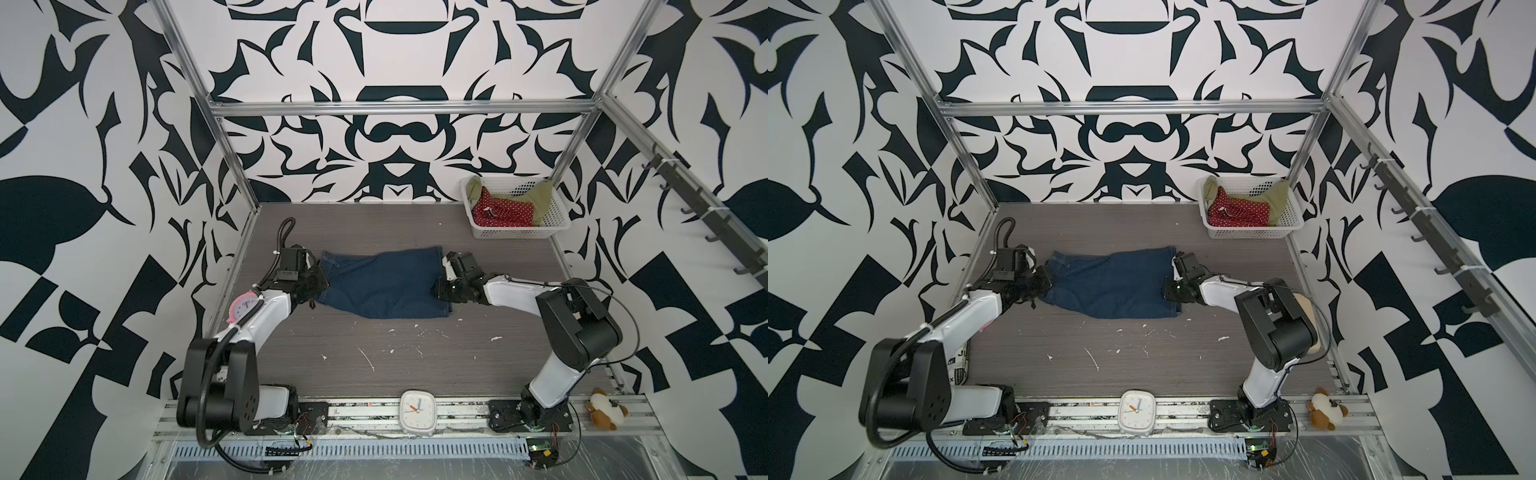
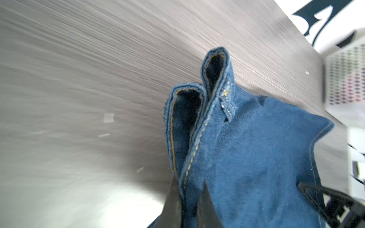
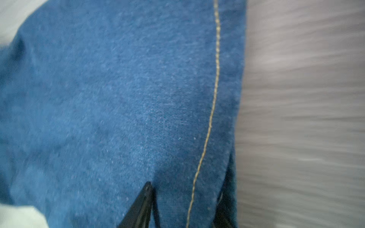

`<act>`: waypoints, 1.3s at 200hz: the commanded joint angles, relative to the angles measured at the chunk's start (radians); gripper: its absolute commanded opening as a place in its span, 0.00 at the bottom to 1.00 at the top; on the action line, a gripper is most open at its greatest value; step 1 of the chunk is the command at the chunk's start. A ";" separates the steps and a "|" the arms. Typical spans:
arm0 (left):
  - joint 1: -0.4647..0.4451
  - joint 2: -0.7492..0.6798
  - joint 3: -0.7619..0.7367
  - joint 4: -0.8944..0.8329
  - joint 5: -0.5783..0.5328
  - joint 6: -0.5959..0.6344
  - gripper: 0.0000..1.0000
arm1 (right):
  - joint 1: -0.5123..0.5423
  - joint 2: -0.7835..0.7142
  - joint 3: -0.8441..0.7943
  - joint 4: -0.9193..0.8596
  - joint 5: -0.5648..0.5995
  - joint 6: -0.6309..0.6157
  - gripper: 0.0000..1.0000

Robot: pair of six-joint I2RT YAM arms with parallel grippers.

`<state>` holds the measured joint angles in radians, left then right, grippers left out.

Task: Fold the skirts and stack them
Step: 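Fold the skirt side with the right gripper toward the left gripper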

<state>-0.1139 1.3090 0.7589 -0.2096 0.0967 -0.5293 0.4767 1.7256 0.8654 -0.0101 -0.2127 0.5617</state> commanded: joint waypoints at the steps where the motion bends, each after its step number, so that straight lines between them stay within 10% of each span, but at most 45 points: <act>1: 0.006 -0.087 0.065 -0.180 -0.090 0.064 0.00 | 0.102 0.065 0.021 -0.025 -0.036 0.077 0.40; 95: -0.354 0.081 0.276 -0.208 -0.214 -0.039 0.00 | 0.261 0.259 0.184 0.081 -0.060 0.226 0.40; 182: -0.452 0.292 0.367 -0.156 -0.232 -0.070 0.00 | 0.261 0.221 0.175 0.045 -0.037 0.200 0.41; 200: -0.454 0.306 0.372 -0.155 -0.229 -0.063 0.14 | 0.261 0.221 0.182 0.045 -0.043 0.197 0.41; 222: -0.458 0.307 0.379 -0.154 -0.191 -0.051 0.53 | 0.261 0.199 0.187 0.033 -0.042 0.190 0.42; 260: -0.484 0.256 0.386 -0.079 -0.096 -0.072 0.58 | 0.242 0.058 0.150 -0.037 0.031 0.136 0.44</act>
<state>-0.5770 1.6089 1.1149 -0.3500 -0.0834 -0.5808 0.7284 1.8954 1.0492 0.0841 -0.2489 0.7483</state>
